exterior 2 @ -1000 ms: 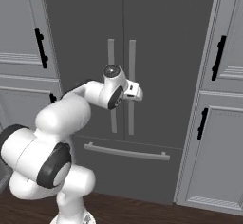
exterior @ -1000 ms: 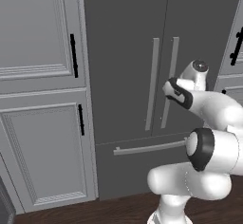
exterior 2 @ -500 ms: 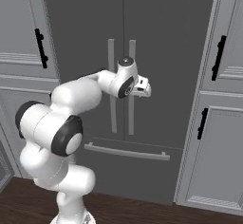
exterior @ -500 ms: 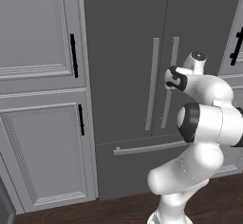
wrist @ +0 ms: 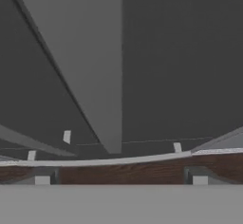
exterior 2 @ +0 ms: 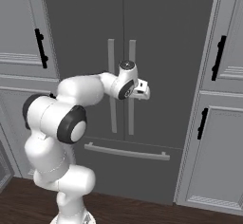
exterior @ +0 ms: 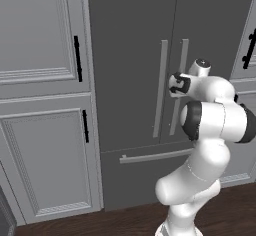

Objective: Grab a lemon wedge from the fridge and one ice cube from the ice bowl, and put them in the glass of lemonade.

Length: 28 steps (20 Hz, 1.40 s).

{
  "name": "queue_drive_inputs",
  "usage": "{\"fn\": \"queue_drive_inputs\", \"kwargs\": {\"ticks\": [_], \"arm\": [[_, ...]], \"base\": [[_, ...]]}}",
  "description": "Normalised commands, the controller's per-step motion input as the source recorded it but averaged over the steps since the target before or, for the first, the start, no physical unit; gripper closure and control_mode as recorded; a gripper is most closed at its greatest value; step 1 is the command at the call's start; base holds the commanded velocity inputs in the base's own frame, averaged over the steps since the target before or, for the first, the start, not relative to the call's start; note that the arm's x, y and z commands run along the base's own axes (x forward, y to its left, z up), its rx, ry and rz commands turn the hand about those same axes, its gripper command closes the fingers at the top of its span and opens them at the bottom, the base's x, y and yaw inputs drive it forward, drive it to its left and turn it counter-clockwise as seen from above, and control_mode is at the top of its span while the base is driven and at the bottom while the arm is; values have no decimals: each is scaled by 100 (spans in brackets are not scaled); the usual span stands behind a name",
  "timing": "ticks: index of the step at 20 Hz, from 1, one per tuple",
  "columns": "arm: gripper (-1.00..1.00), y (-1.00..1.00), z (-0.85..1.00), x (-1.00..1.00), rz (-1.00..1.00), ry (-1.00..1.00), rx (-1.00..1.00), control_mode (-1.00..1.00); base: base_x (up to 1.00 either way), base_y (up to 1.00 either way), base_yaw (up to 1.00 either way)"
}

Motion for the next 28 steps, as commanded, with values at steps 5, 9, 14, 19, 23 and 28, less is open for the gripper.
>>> {"fn": "queue_drive_inputs", "kwargs": {"ticks": [5,9,14,19,23,28], "arm": [[-100,2,-1,35,6,0,0,-100],[-100,3,0,35,6,0,0,-100],[-100,10,-6,33,6,0,0,-100],[-100,5,-25,21,6,0,0,-100],[-100,9,-28,15,6,-2,0,-100],[-100,13,-34,25,2,-10,0,-100]], "base": [[0,0,0],[0,0,0],[0,0,0],[0,0,0],[0,0,0],[0,0,0]]}}
